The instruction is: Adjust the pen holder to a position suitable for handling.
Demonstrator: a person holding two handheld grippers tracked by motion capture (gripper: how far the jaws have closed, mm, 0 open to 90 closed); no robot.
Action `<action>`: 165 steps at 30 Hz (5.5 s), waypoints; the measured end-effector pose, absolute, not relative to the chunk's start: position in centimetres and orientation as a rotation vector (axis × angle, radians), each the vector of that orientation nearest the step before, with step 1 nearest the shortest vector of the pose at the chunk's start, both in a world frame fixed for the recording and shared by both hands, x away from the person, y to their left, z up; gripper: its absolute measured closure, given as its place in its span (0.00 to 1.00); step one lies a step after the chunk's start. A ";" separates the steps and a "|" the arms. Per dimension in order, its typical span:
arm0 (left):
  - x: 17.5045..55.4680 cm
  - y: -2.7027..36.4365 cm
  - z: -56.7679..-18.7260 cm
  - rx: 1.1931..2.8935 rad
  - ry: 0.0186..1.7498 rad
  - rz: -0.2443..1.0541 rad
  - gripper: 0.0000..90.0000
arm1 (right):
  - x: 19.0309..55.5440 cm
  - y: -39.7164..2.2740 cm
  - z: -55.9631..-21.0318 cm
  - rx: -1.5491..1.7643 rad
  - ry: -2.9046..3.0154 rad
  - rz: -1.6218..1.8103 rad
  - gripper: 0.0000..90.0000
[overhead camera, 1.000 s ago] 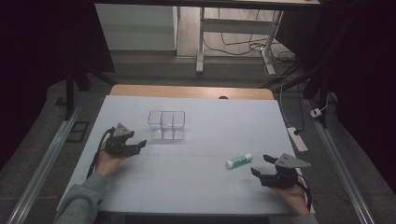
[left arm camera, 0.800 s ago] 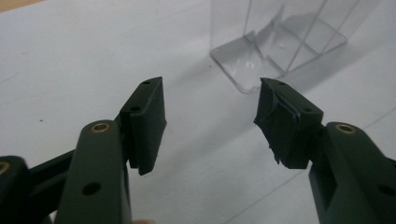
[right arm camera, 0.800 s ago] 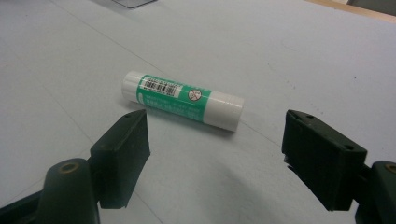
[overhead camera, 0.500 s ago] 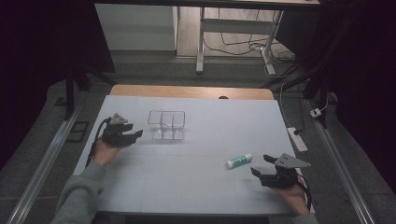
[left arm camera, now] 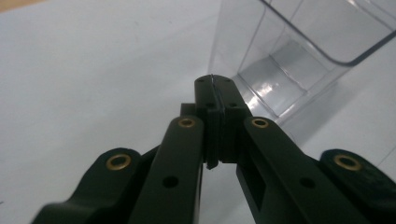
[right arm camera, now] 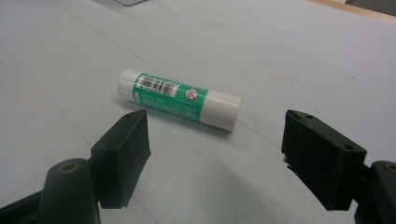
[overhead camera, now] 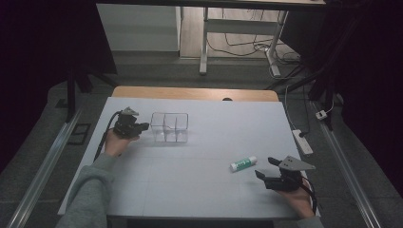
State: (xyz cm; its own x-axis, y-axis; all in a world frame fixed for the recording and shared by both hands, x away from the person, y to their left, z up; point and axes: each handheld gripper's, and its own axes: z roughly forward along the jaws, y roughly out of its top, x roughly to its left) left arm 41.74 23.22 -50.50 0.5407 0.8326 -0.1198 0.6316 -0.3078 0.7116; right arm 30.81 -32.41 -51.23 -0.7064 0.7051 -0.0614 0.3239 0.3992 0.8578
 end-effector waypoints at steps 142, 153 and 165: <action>28.9 22.1 -49.7 1.986 1.007 0.413 0.35 | 30.2 -32.4 -50.8 0.823 2.253 1.192 0.25; 26.9 23.5 -50.6 2.016 1.015 0.456 0.34 | 30.3 -32.4 -51.0 0.825 2.262 1.171 0.25; 27.3 23.3 -51.0 2.044 1.020 0.470 0.32 | 30.2 -32.5 -51.0 0.808 2.279 1.184 0.25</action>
State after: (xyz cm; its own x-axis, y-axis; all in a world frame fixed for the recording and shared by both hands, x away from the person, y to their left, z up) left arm 27.33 23.31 -51.00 0.6083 0.7935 -0.0181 0.5015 -0.3666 0.7836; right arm 30.25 -32.45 -50.98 -0.7293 0.6741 -0.1172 0.2917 0.4613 0.8379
